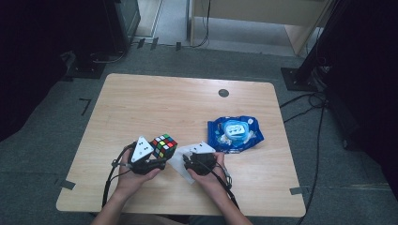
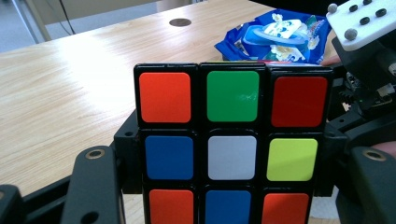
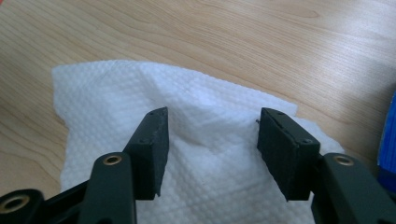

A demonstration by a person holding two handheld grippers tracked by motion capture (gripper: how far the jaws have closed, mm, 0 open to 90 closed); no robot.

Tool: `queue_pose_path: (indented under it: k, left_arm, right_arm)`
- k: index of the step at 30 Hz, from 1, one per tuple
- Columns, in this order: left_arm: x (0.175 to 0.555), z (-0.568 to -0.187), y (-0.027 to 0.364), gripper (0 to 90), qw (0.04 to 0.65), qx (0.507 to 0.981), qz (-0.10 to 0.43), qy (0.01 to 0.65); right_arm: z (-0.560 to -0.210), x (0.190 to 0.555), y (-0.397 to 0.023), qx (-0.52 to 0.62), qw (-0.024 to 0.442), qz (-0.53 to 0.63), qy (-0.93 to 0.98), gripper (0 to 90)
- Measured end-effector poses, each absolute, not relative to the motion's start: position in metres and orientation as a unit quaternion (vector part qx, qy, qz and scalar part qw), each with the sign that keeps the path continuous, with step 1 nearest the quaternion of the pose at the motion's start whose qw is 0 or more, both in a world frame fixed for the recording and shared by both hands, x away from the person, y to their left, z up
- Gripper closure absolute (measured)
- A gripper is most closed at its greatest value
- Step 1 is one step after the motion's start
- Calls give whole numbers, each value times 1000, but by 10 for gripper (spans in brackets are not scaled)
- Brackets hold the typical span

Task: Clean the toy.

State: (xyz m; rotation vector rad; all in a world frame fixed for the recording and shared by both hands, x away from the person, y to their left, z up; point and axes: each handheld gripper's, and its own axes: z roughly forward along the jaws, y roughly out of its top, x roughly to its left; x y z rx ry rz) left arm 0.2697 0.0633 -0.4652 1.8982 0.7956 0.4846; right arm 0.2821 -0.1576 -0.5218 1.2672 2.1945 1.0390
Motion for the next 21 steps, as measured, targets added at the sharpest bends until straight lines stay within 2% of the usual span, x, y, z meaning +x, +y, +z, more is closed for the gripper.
queue_pose_path:
  k: [6,7,10,13,21]
  left_arm:
    - [268,-464,62,338,494,782,199,323]
    - [268,-464,62,338,494,783,199,322]
    - [268,-465,61,338,493,784,198,321]
    - [267,-467,59,338,492,786,196,319]
    - [264,-468,53,338,495,790,191,307]
  right_arm:
    - [-521,279,-167,455,206,374,781,815]
    - [-521,279,-170,456,203,376,781,851]
    - [-521,279,-177,463,179,387,777,885]
    - [-518,275,-180,453,176,404,775,889]
    - [-463,259,-194,429,207,512,715,890]
